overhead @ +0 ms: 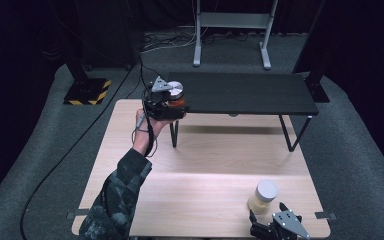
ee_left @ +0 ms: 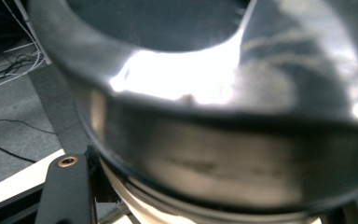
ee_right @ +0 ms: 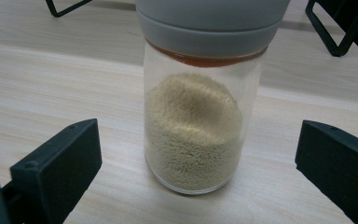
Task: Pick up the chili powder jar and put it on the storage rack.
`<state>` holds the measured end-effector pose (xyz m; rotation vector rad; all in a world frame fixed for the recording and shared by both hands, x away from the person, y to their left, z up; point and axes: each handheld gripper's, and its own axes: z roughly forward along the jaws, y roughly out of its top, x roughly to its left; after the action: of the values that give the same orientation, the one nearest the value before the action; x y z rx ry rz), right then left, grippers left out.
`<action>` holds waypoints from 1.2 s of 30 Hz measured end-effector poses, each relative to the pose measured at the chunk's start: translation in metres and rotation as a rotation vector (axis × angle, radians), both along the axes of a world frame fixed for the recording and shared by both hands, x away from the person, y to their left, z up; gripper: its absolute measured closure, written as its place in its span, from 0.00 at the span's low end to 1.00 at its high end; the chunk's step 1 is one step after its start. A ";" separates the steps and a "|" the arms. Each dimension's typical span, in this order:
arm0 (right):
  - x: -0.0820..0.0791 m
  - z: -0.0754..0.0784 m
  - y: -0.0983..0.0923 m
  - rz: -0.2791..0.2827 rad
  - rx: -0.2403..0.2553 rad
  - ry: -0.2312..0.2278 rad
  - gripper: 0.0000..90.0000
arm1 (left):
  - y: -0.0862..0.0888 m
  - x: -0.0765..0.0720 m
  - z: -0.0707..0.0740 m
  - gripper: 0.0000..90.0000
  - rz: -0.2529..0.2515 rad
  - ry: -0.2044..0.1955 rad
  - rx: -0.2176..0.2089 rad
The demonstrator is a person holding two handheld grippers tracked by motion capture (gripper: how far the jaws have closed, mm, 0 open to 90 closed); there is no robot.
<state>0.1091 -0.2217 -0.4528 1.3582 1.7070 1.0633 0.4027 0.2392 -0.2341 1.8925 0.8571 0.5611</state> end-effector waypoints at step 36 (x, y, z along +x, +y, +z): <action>0.001 0.000 0.001 0.005 0.000 0.007 0.00 | -0.005 0.054 0.002 0.35 0.106 0.084 0.045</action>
<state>0.1105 -0.2210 -0.4532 1.3600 1.7160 1.0629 0.4569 0.2340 -0.2317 1.9305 1.0123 0.5724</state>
